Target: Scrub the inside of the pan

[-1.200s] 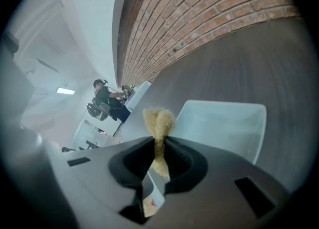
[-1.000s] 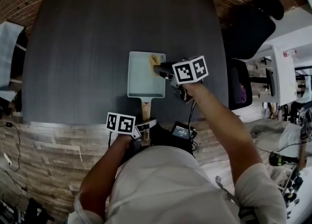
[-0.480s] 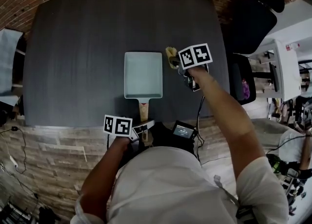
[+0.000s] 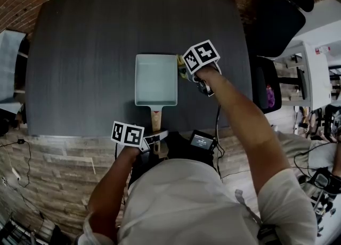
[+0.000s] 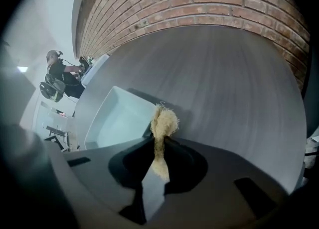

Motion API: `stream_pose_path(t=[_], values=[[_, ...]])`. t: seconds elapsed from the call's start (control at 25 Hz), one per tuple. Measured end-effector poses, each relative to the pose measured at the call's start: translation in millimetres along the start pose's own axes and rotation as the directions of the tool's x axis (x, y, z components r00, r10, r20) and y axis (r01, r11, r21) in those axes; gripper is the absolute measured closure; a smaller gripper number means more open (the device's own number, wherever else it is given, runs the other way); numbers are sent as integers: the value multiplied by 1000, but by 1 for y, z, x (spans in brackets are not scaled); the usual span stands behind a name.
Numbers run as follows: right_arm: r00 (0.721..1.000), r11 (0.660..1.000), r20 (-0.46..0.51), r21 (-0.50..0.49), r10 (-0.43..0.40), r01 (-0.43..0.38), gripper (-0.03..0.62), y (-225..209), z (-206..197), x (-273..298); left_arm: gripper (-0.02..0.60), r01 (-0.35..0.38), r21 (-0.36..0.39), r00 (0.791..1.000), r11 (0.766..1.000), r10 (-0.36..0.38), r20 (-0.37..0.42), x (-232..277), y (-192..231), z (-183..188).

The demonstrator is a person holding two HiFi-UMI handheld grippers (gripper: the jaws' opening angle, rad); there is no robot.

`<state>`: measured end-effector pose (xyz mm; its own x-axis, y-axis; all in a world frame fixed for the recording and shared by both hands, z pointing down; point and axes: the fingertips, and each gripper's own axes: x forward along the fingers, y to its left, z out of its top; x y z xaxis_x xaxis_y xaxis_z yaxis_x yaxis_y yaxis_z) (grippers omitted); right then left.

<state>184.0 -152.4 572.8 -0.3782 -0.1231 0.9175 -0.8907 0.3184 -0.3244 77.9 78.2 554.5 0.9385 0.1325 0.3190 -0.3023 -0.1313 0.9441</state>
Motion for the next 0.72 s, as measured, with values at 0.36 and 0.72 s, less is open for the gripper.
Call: stream_pose_path(t=[0.36, 0.72], values=[[994, 993, -33, -63, 102, -104, 536, 26, -30, 2, 514, 3, 8, 999, 1000, -3, -43, 4, -1, -7], [982, 979, -53, -89, 179, -183, 537, 44, -60, -1, 512, 0, 9, 998, 1000, 1, -62, 6, -3, -9]])
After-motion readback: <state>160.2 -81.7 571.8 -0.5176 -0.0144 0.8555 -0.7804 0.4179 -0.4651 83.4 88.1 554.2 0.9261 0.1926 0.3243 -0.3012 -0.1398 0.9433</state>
